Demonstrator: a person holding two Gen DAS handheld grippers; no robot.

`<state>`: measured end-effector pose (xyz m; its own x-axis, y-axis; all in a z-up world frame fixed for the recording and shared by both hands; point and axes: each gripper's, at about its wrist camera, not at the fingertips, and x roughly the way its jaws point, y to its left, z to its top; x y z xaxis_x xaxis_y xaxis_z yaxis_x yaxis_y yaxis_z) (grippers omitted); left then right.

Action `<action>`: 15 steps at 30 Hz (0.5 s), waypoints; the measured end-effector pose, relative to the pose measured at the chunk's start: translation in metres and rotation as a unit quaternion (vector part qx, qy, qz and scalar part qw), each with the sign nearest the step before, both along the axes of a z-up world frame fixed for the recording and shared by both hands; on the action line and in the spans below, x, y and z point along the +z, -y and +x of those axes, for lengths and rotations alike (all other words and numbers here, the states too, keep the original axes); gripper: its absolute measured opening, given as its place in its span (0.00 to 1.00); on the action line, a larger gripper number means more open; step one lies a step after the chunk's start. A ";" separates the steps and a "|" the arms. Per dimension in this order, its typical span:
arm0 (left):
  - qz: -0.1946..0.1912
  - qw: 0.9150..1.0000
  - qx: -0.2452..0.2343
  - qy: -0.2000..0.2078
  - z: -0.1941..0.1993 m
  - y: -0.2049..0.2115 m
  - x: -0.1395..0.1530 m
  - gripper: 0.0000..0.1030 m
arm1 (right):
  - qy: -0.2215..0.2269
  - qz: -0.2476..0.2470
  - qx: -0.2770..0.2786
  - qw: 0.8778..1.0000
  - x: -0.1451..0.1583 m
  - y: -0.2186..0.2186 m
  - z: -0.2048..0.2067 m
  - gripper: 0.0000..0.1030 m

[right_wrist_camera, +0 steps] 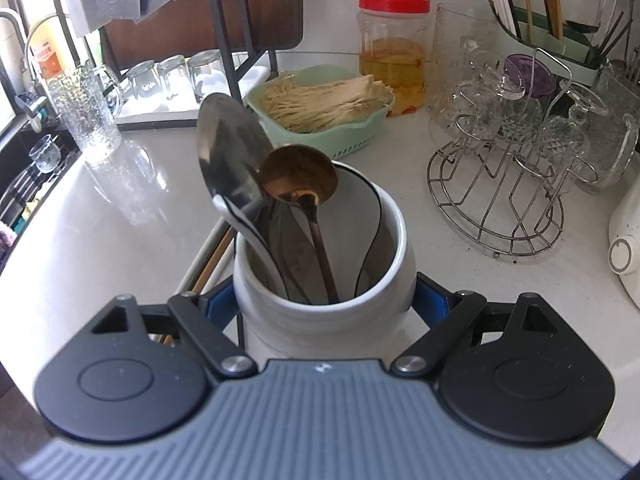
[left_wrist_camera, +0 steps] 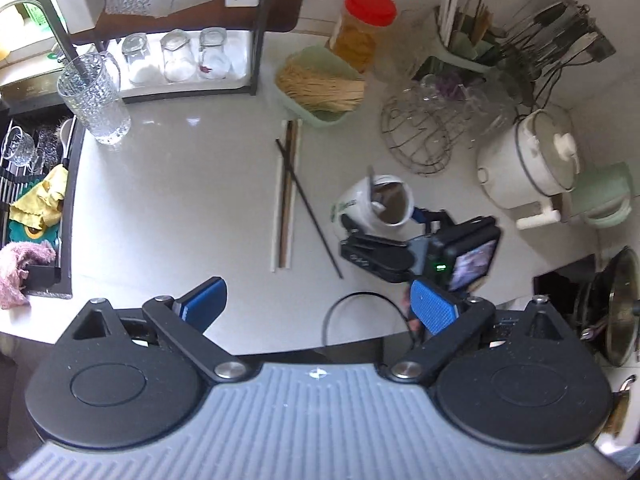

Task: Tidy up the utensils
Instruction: 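Move the left gripper back over the chopsticks on the counter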

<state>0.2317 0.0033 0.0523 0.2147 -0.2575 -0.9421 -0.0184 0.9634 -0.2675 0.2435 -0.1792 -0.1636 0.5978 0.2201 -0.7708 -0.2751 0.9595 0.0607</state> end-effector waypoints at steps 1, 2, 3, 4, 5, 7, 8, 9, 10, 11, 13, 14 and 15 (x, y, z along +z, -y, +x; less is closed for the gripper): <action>-0.014 1.000 0.004 -0.010 0.001 0.002 0.004 0.97 | 0.000 -0.001 0.002 1.000 0.000 0.000 0.000 0.88; -0.029 0.999 0.009 -0.024 0.002 0.004 0.007 0.97 | 0.001 -0.002 0.002 1.000 0.000 0.000 -0.001 0.88; -0.039 0.999 0.010 -0.033 0.003 0.007 0.011 0.97 | 0.002 -0.002 0.003 1.000 0.000 0.000 -0.001 0.88; -0.044 0.999 0.009 -0.031 0.003 0.010 0.016 0.97 | 0.002 -0.001 0.002 1.000 0.000 0.000 -0.001 0.88; -0.043 0.999 0.010 -0.024 0.003 0.013 0.022 0.97 | 0.002 -0.001 0.002 1.000 0.000 0.000 -0.001 0.88; -0.041 0.999 0.020 -0.017 0.004 0.015 0.030 0.97 | 0.002 0.000 0.001 1.000 0.000 0.000 0.000 0.88; -0.039 0.999 0.021 -0.014 0.004 0.016 0.033 0.97 | 0.003 0.000 0.001 1.000 0.000 0.000 -0.001 0.88; -0.034 0.999 0.019 -0.012 0.005 0.019 0.034 0.98 | 0.003 0.001 0.001 1.000 -0.001 0.000 -0.001 0.88; -0.029 0.999 0.017 -0.014 0.006 0.020 0.034 0.98 | 0.004 0.002 0.001 1.000 -0.001 0.000 -0.001 0.88; -0.026 0.999 0.017 -0.020 0.007 0.021 0.033 0.98 | 0.004 0.002 0.001 1.000 -0.001 0.000 -0.001 0.88; -0.030 0.999 0.013 -0.033 0.009 0.024 0.029 0.98 | 0.004 0.003 0.000 1.000 -0.001 0.000 -0.001 0.88; -0.034 0.999 0.012 -0.038 0.011 0.025 0.026 0.98 | 0.004 0.003 0.000 1.000 -0.001 0.000 -0.001 0.88; -0.040 0.998 0.013 -0.042 0.011 0.025 0.024 0.98 | 0.004 0.003 0.000 1.000 -0.001 0.000 -0.001 0.88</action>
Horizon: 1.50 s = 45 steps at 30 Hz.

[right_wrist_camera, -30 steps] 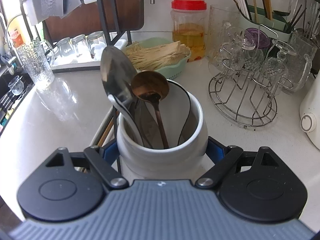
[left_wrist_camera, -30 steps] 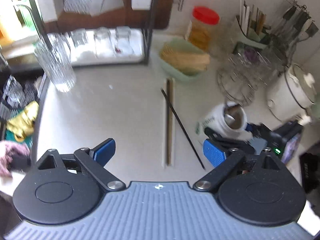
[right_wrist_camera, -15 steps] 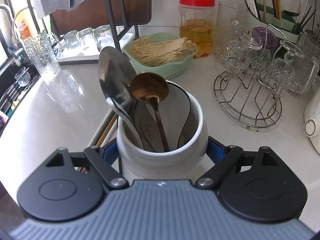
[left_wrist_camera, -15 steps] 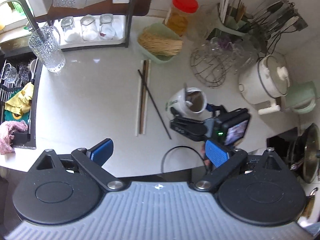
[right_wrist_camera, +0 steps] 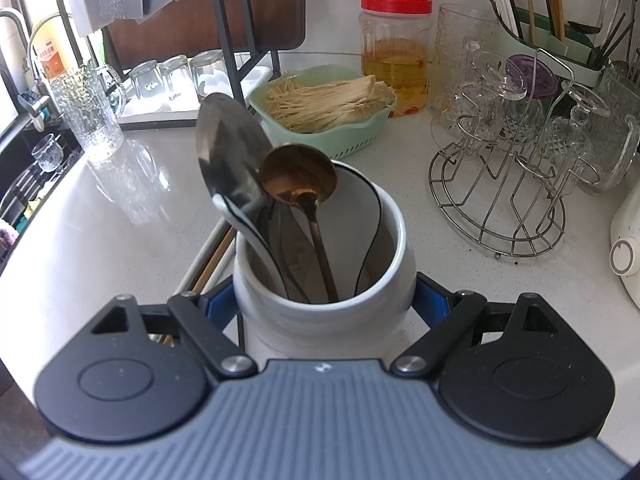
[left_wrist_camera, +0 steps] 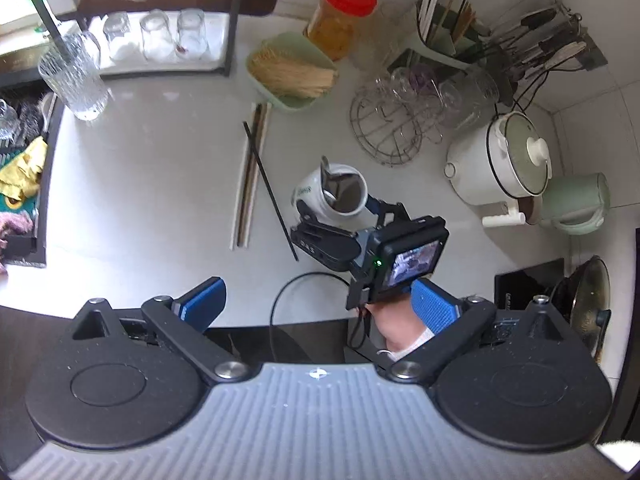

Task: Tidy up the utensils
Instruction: 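Move the left gripper back over the chopsticks on the counter, then lower the left gripper onto the black chopstick and close it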

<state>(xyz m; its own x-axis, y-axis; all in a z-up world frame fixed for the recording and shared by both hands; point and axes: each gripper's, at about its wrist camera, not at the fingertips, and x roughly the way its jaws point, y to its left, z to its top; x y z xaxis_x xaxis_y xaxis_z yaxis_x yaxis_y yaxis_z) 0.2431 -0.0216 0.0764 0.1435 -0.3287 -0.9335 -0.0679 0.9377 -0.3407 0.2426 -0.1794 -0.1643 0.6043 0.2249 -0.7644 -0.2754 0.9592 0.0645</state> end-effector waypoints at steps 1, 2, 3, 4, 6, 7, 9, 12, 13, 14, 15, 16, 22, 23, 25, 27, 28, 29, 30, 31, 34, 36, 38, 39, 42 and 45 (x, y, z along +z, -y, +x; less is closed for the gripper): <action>-0.006 1.000 0.002 -0.003 0.001 -0.002 -0.003 0.98 | 0.000 0.000 0.000 1.000 0.000 0.000 0.000 0.88; -0.008 1.000 0.006 -0.004 0.002 -0.003 -0.005 0.98 | 0.000 0.000 0.000 1.000 0.000 0.000 0.000 0.88; -0.008 1.000 0.007 -0.004 0.003 -0.003 -0.006 0.98 | 0.000 0.000 0.000 1.000 0.000 0.000 0.000 0.88; -0.006 1.000 0.008 -0.001 0.004 -0.004 -0.007 0.98 | 0.001 0.000 0.001 1.000 0.000 0.000 0.000 0.88; -0.001 1.000 0.012 0.009 0.007 -0.007 -0.010 0.98 | 0.001 0.000 0.000 1.000 0.000 0.000 -0.001 0.88; 0.000 1.000 0.017 0.012 0.009 -0.009 -0.012 0.98 | 0.002 0.001 0.000 1.000 0.000 0.000 -0.001 0.88; -0.012 0.999 0.036 0.019 0.014 -0.017 -0.018 0.98 | 0.003 0.001 -0.001 1.000 0.000 0.000 -0.001 0.88; -0.031 0.997 0.068 0.037 0.022 -0.031 -0.032 0.98 | 0.003 0.001 -0.001 1.000 0.001 -0.001 -0.001 0.88; -0.031 0.996 0.073 0.041 0.025 -0.034 -0.037 0.98 | 0.004 0.002 -0.003 1.000 0.000 0.000 -0.002 0.88; -0.028 0.996 0.078 0.044 0.029 -0.037 -0.042 0.98 | 0.004 0.001 -0.005 1.000 0.000 0.000 -0.002 0.88; -0.024 0.995 0.082 0.047 0.033 -0.040 -0.049 0.98 | 0.004 0.001 -0.007 1.000 0.000 0.000 -0.002 0.88; -0.020 0.995 0.087 0.047 0.037 -0.044 -0.056 0.98 | 0.004 0.001 -0.008 1.000 0.001 0.000 -0.002 0.88; 0.004 0.996 0.077 0.043 0.059 -0.054 -0.100 0.98 | 0.006 0.001 -0.016 1.000 0.000 -0.001 -0.003 0.88; 0.004 0.996 0.074 0.044 0.062 -0.055 -0.108 0.98 | 0.006 0.001 -0.016 1.000 0.000 -0.001 -0.003 0.88; 0.008 0.997 0.066 0.047 0.069 -0.054 -0.121 0.98 | 0.006 0.001 -0.017 1.000 0.000 -0.001 -0.004 0.88; 0.013 0.997 0.050 0.056 0.076 -0.051 -0.134 0.98 | 0.006 0.001 -0.017 1.000 0.000 -0.001 -0.003 0.88; 0.015 0.997 0.044 0.060 0.079 -0.048 -0.140 0.98 | 0.006 0.000 -0.018 1.000 0.000 -0.001 -0.003 0.88; 0.016 0.997 0.038 0.063 0.083 -0.046 -0.147 0.98 | 0.006 0.001 -0.018 1.000 0.000 -0.001 -0.003 0.88; 0.018 0.997 0.036 0.065 0.087 -0.045 -0.154 0.98 | 0.006 0.001 -0.018 1.000 0.000 -0.001 -0.003 0.88; 0.020 0.997 0.035 0.065 0.091 -0.043 -0.161 0.98 | 0.006 0.001 -0.019 1.000 0.000 -0.001 -0.003 0.88; 0.011 0.997 0.034 0.067 0.102 -0.041 -0.183 0.98 | 0.006 0.001 -0.021 1.000 0.000 0.000 -0.004 0.88; 0.007 0.997 0.031 0.071 0.109 -0.040 -0.196 0.98 | 0.006 0.000 -0.026 1.000 0.000 -0.001 -0.004 0.88; 0.013 0.997 0.025 0.073 0.115 -0.036 -0.209 0.97 | 0.006 0.000 -0.029 1.000 0.000 -0.001 -0.004 0.88; 0.014 0.997 0.021 0.074 0.118 -0.035 -0.215 0.97 | 0.006 0.000 -0.030 1.000 0.000 -0.001 -0.004 0.88; 0.021 0.997 0.016 0.072 0.128 -0.032 -0.231 0.97 | 0.006 -0.001 -0.035 0.999 0.000 -0.002 -0.004 0.88; 0.014 0.997 0.016 0.074 0.135 -0.032 -0.247 0.97 | 0.006 -0.001 -0.042 0.999 0.000 -0.004 -0.005 0.88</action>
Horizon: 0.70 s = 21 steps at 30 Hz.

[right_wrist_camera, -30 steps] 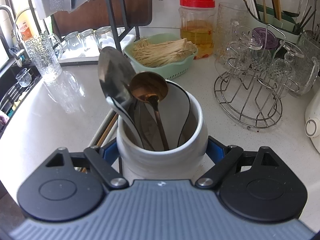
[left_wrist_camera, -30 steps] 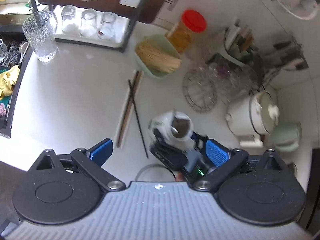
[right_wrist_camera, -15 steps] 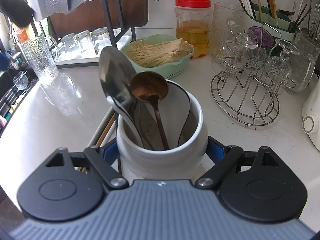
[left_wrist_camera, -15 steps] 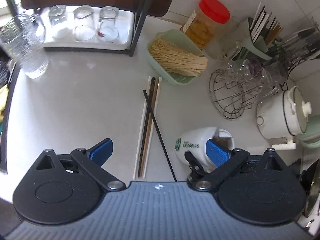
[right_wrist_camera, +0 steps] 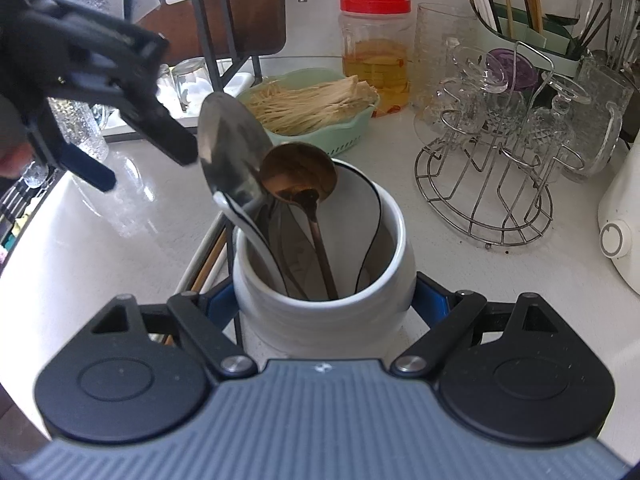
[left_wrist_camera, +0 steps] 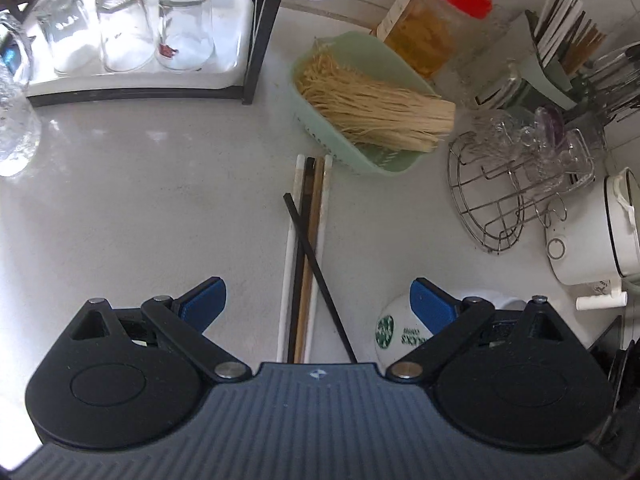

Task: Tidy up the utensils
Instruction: 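Lower the left gripper onto the black chopstick and close it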

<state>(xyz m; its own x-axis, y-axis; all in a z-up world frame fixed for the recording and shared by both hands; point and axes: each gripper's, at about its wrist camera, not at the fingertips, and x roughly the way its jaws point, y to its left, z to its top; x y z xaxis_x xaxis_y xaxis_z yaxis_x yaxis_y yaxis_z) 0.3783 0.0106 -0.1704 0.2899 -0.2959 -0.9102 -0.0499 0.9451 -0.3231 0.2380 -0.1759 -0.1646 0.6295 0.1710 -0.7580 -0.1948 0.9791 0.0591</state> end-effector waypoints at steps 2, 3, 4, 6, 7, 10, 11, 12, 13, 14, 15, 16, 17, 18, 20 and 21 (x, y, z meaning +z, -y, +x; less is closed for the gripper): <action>0.007 1.000 -0.008 0.002 0.006 0.002 -0.010 0.97 | 0.001 0.000 -0.005 1.000 0.000 -0.001 0.000 0.88; 0.012 1.000 -0.012 0.002 0.008 0.004 -0.014 0.97 | 0.001 -0.001 -0.006 1.000 0.000 -0.001 0.000 0.88; 0.018 1.000 -0.016 0.006 0.010 0.006 -0.019 0.97 | 0.002 -0.002 -0.006 1.000 0.000 -0.002 0.000 0.88; 0.023 0.999 -0.020 0.017 0.014 0.008 -0.027 0.97 | 0.002 -0.001 -0.005 1.000 0.000 -0.001 0.000 0.88; 0.019 0.999 -0.020 0.021 0.016 0.007 -0.030 0.97 | 0.002 -0.001 -0.006 1.000 0.000 -0.001 0.000 0.88; 0.026 0.999 -0.015 0.030 0.023 0.008 -0.039 0.89 | -0.001 0.000 -0.008 1.000 0.000 -0.001 0.001 0.88; 0.020 0.999 -0.014 0.030 0.026 0.007 -0.041 0.88 | -0.002 0.000 -0.010 1.000 0.000 -0.001 0.001 0.88; 0.017 0.999 -0.011 0.030 0.028 0.007 -0.044 0.85 | -0.003 -0.001 -0.012 1.000 0.001 -0.002 0.001 0.88; 0.016 0.999 -0.009 0.030 0.030 0.007 -0.046 0.81 | -0.003 -0.002 -0.013 1.000 0.001 -0.002 0.002 0.88; 0.015 0.999 -0.010 0.033 0.031 0.007 -0.048 0.79 | -0.004 -0.002 -0.014 1.000 0.001 -0.003 0.002 0.88; 0.018 0.999 -0.012 0.037 0.033 0.007 -0.049 0.73 | -0.004 -0.001 -0.015 1.000 0.001 -0.003 0.002 0.88; 0.020 0.999 -0.013 0.040 0.034 0.008 -0.051 0.67 | -0.005 -0.001 -0.015 1.000 0.001 -0.002 0.002 0.88; 0.018 0.999 -0.012 0.043 0.035 0.008 -0.053 0.65 | -0.006 0.000 -0.016 1.000 0.001 -0.002 0.002 0.88; 0.012 0.999 -0.011 0.043 0.036 0.008 -0.055 0.62 | -0.005 0.000 -0.017 1.000 0.001 -0.002 0.002 0.88; 0.017 0.999 -0.003 0.052 0.038 0.010 -0.058 0.56 | -0.005 -0.001 -0.020 1.000 0.001 -0.003 0.002 0.88; 0.026 0.998 -0.004 0.056 0.039 0.011 -0.059 0.53 | -0.005 -0.001 -0.023 1.000 0.001 -0.003 0.002 0.88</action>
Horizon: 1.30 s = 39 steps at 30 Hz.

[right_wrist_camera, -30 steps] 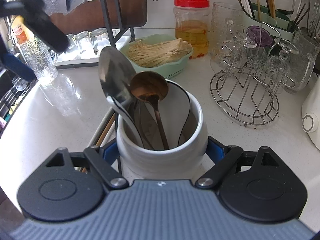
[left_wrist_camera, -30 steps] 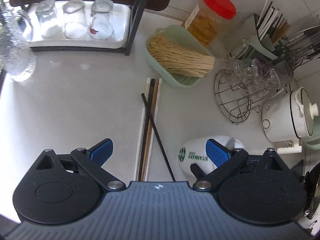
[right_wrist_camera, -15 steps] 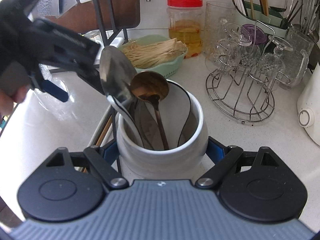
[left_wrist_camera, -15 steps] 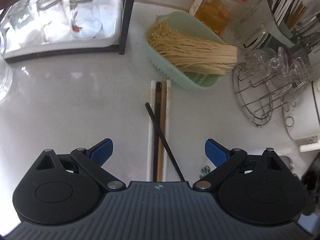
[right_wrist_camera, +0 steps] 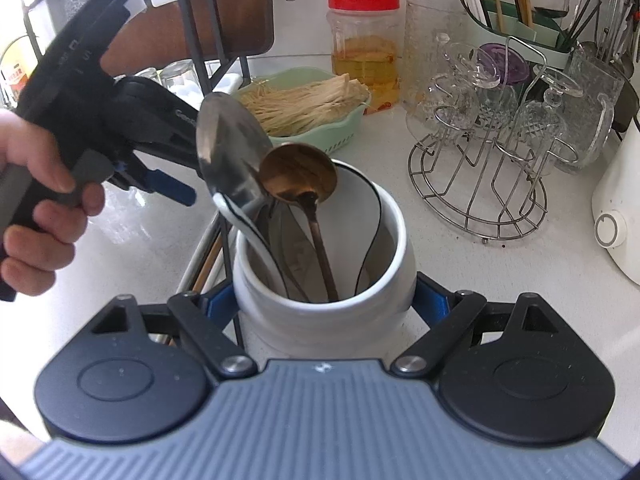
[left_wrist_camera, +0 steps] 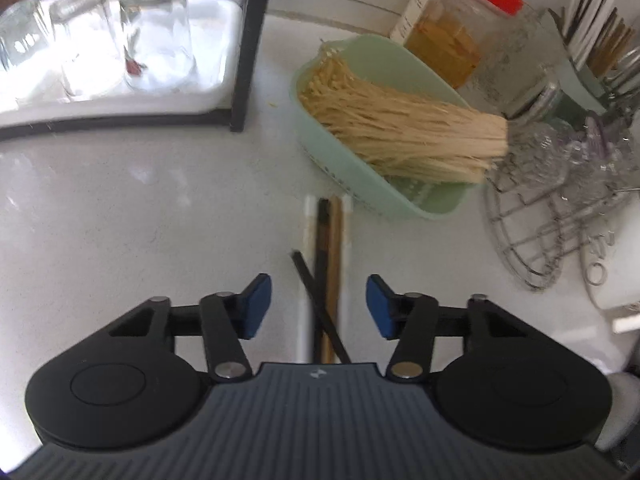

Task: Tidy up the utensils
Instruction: 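Lower the left gripper onto the black chopstick and close it, then lift the black chopstick with the left gripper toward the mug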

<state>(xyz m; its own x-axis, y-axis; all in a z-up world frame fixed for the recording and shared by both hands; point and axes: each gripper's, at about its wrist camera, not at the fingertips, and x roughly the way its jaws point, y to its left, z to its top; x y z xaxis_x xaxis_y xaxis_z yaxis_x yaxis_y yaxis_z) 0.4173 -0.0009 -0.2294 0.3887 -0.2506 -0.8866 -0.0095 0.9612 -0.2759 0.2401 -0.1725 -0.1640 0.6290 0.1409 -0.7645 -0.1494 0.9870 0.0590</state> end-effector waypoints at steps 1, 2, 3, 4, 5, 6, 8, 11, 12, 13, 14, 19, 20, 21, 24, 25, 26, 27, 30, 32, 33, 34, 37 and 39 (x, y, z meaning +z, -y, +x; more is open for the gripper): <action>0.000 1.000 -0.001 -0.001 0.001 0.001 -0.002 0.50 | 0.000 0.000 -0.002 1.000 0.000 0.000 0.000 0.88; -0.004 1.000 0.003 -0.004 0.003 0.001 -0.004 0.47 | 0.000 0.000 -0.003 1.000 0.000 0.000 0.000 0.88; -0.006 1.000 0.006 -0.008 0.004 0.001 -0.006 0.43 | 0.000 0.000 -0.004 1.000 0.000 -0.001 0.000 0.88; -0.004 1.000 0.008 -0.009 0.005 0.001 -0.008 0.39 | 0.000 0.000 -0.005 1.000 0.000 -0.001 0.000 0.88; -0.002 1.000 0.014 -0.008 0.005 0.000 -0.010 0.36 | 0.001 0.000 -0.005 1.000 0.000 -0.001 0.000 0.88; -0.003 1.000 0.020 -0.009 0.005 -0.001 -0.011 0.33 | 0.001 0.000 -0.005 1.000 0.000 -0.001 0.000 0.88; -0.011 0.999 0.035 -0.007 0.006 -0.004 -0.013 0.30 | 0.001 0.000 -0.005 1.000 0.000 -0.001 0.000 0.88; -0.016 0.999 0.050 -0.011 0.009 -0.006 -0.015 0.15 | 0.001 0.000 -0.005 1.000 0.000 -0.001 0.000 0.88; -0.018 0.998 0.051 -0.011 0.009 -0.007 -0.016 0.13 | 0.001 0.000 -0.005 1.000 0.000 -0.001 0.000 0.88; -0.017 0.999 0.050 -0.010 0.010 -0.007 -0.016 0.12 | 0.002 0.000 -0.005 1.000 0.000 -0.001 0.000 0.88; -0.016 0.999 0.047 -0.008 0.010 -0.007 -0.015 0.11 | 0.002 0.000 -0.005 1.000 0.000 -0.001 0.000 0.88; -0.019 0.999 0.049 0.005 0.001 -0.014 -0.008 0.06 | 0.002 0.000 -0.003 1.000 0.000 0.000 0.000 0.88; -0.025 0.998 0.050 0.007 -0.002 -0.016 -0.006 0.06 | 0.002 0.000 -0.002 1.000 0.000 0.000 0.000 0.88; -0.026 0.998 0.051 0.011 -0.005 -0.018 -0.002 0.06 | 0.003 0.000 -0.002 1.000 -0.001 0.000 -0.001 0.88; -0.031 0.998 0.051 0.025 -0.017 -0.020 0.009 0.06 | 0.003 0.000 0.000 1.000 -0.001 0.000 -0.001 0.88; -0.031 0.998 0.052 0.030 -0.022 -0.021 0.014 0.06 | 0.004 0.000 0.001 1.000 -0.001 0.000 -0.001 0.88; -0.030 0.997 0.053 0.035 -0.026 -0.021 0.019 0.06 | 0.004 0.001 0.003 1.000 -0.001 0.000 -0.001 0.88; -0.031 0.997 0.055 0.040 -0.031 -0.022 0.023 0.06 | 0.005 0.001 0.004 1.000 -0.001 0.001 -0.001 0.88; -0.038 0.996 0.060 0.052 -0.047 -0.025 0.038 0.06 | 0.008 0.002 0.010 1.000 -0.001 0.001 -0.001 0.88; -0.037 0.995 0.059 0.064 -0.060 -0.028 0.051 0.06 | 0.010 0.002 0.013 1.000 -0.001 0.001 -0.001 0.88; -0.036 0.995 0.059 0.071 -0.065 -0.029 0.056 0.06 | 0.011 0.003 0.013 1.000 -0.001 0.001 -0.001 0.88; -0.034 0.995 0.060 0.078 -0.072 -0.030 0.064 0.06 | 0.011 0.003 0.013 1.000 -0.001 0.001 -0.001 0.88; -0.032 0.993 0.063 0.100 -0.091 -0.034 0.086 0.05 | 0.014 0.002 0.015 1.000 -0.001 0.001 -0.002 0.88; -0.029 0.991 0.064 0.114 -0.103 -0.035 0.101 0.05 | 0.014 0.003 0.019 1.000 -0.001 0.001 -0.001 0.88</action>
<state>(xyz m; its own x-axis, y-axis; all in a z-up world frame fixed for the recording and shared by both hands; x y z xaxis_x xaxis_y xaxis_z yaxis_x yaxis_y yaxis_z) 0.3146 0.0338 -0.1282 0.6096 -0.2349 -0.7571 -0.0610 0.9384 -0.3403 0.2389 -0.1739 -0.1654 0.6434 0.1703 -0.7464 -0.1893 0.9801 0.0605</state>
